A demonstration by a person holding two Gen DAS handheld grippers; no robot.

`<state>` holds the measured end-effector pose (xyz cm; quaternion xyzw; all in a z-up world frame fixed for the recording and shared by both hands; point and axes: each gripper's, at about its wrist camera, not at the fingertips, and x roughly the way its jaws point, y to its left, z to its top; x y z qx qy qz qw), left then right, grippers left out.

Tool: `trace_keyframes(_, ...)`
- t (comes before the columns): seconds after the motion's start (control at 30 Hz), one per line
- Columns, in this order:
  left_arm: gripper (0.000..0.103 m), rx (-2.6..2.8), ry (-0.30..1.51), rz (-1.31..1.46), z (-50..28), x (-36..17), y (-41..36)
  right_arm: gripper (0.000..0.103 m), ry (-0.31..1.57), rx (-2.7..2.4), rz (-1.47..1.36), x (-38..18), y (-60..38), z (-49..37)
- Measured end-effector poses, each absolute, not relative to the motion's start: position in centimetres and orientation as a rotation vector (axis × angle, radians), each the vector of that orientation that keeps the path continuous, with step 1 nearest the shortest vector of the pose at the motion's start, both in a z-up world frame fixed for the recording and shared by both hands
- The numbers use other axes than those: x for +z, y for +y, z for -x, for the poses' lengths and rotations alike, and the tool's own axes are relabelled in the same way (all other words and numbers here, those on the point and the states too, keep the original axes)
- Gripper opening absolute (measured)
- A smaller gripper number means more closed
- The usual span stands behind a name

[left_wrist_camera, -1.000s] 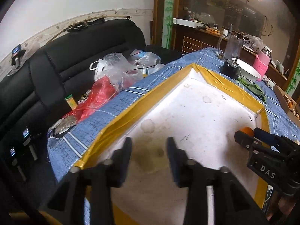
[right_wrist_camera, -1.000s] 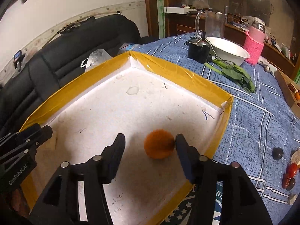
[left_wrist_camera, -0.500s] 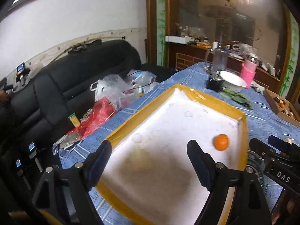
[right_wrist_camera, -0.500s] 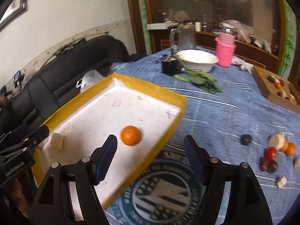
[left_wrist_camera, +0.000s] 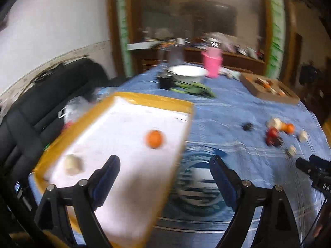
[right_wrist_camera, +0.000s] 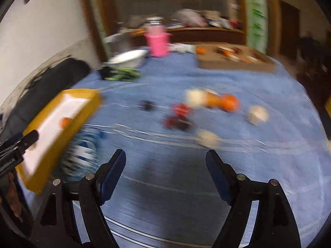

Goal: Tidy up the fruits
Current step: 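Open both tools to drop the orange and white chunk into the tray, then grasp the tan block with the right tool while the left tool grasps a dark date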

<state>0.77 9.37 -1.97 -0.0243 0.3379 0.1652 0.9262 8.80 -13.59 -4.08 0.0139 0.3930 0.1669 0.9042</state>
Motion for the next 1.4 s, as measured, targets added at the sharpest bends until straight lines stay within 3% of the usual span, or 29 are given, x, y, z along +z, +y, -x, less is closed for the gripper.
trace_keyframes(0.23,0.090,0.183,0.738,-0.037,-3.9,-3.3,3.4,0.080,0.846,0.201,-0.096,-6.1,-21.6,-9.5)
trace_keyframes(0.5,0.090,0.036,0.774,-0.050,-7.5,-4.7,-1.1,0.079,0.836,0.151,-0.072,-6.2,-23.3,-15.5)
trace_keyframes(0.67,0.089,-0.019,0.795,-0.053,-10.8,-5.7,-2.8,0.066,0.866,0.140,-0.067,-7.3,-23.3,-19.6)
trace_keyframes(0.73,0.084,-0.036,0.809,-0.046,-12.2,-6.1,-3.3,0.065,0.866,0.145,-0.075,-7.6,-23.3,-20.1)
trace_keyframes(0.87,0.057,-0.049,0.881,-0.043,-14.5,-7.6,-3.9,0.058,0.879,0.163,-0.083,-7.8,-23.0,-20.8)
trace_keyframes(1.07,0.056,-0.048,0.900,-0.033,-15.8,-8.5,-4.7,0.054,0.892,0.174,-0.081,-8.0,-23.2,-21.3)
trace_keyframes(1.13,0.052,-0.050,0.898,-0.035,-16.1,-8.4,-5.0,0.043,0.893,0.168,-0.073,-8.0,-23.2,-21.4)
trace_keyframes(1.23,0.038,-0.081,0.897,-0.022,-16.3,-8.4,-5.1,0.038,0.893,0.183,-0.065,-7.9,-22.9,-21.4)
trace_keyframes(1.27,0.024,-0.091,0.894,-0.019,-16.4,-8.3,-5.1,0.038,0.893,0.180,-0.059,-7.9,-22.8,-21.3)
trace_keyframes(1.4,0.024,-0.123,0.893,0.018,-16.5,-8.2,-4.5,0.038,0.892,0.185,-0.072,-7.9,-22.9,-21.4)
